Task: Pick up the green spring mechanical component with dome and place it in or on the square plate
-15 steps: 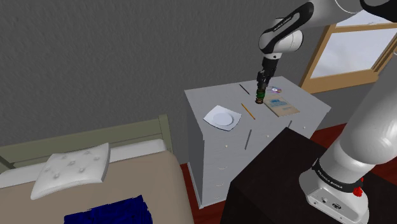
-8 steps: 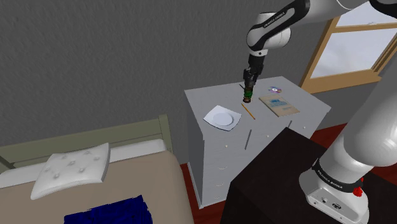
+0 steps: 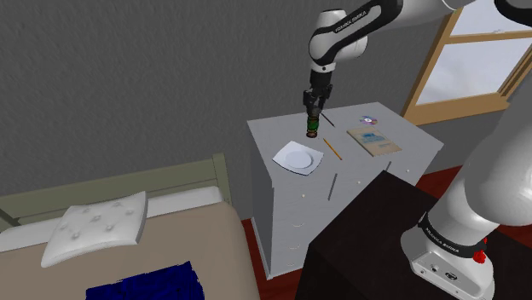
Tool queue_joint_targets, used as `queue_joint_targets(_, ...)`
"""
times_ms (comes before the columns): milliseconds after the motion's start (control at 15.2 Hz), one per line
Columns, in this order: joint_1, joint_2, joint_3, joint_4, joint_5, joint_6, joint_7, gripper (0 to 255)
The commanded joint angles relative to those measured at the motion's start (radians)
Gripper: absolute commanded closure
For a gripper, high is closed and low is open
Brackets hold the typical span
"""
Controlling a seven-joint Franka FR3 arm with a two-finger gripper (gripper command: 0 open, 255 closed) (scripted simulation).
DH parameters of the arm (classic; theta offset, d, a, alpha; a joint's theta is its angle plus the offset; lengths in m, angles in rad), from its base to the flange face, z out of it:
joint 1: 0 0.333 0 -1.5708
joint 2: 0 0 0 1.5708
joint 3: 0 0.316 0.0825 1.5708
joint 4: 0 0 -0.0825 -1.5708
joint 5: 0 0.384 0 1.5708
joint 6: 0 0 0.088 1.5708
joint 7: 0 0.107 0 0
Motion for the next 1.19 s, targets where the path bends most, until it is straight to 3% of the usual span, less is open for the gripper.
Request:
queue_joint_targets(0,0.022,0.008,0.019,0.036,0.000,-0.028,0.043,255)
queue_joint_targets(1122,0.027,0.135,0.037,-0.027,0.043,0.159,0.036,255)
